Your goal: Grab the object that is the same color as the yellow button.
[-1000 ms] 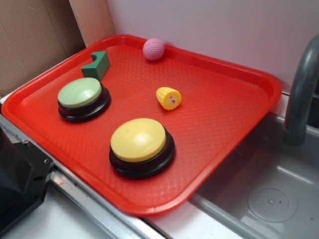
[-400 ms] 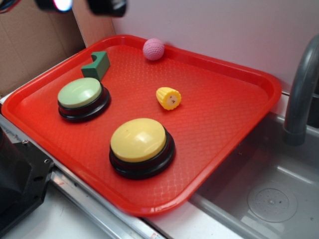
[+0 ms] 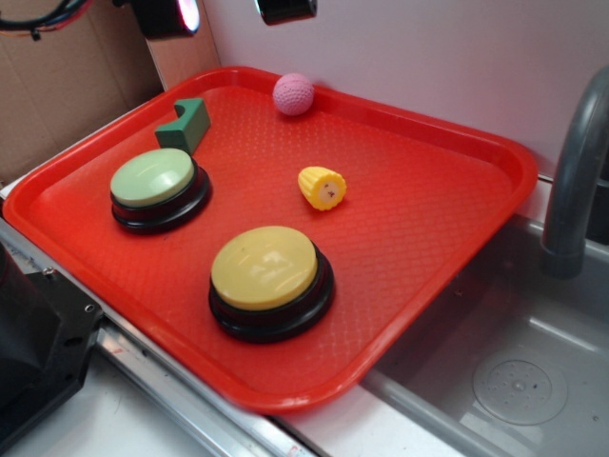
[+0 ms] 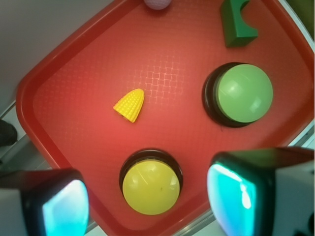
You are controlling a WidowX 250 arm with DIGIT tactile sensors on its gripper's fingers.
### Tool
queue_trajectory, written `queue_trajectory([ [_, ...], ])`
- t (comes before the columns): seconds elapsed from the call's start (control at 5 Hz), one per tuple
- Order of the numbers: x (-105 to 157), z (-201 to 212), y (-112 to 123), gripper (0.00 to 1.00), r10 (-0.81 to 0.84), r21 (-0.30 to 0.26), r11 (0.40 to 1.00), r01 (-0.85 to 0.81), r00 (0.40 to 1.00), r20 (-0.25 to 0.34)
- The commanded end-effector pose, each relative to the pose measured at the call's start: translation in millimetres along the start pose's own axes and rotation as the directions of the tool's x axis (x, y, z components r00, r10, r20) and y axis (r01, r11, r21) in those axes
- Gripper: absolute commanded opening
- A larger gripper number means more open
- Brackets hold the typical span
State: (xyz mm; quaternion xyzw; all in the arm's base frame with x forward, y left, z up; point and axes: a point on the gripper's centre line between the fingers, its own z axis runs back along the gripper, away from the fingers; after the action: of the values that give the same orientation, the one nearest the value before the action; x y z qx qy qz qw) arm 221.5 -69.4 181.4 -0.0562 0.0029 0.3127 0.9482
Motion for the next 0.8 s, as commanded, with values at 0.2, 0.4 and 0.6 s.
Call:
queue_trajectory([
  [0.2, 54, -73, -10, 1.0, 0.169, 0.035, 0.984, -0.173, 0.981, 0.101],
  [0.4, 57, -103, -7, 1.0, 0.182, 0.053, 0.981, -0.189, 0.977, 0.109],
  [0.6, 52, -132, -13, 1.0, 0.183, 0.037, 0.982, -0.186, 0.98, 0.073],
])
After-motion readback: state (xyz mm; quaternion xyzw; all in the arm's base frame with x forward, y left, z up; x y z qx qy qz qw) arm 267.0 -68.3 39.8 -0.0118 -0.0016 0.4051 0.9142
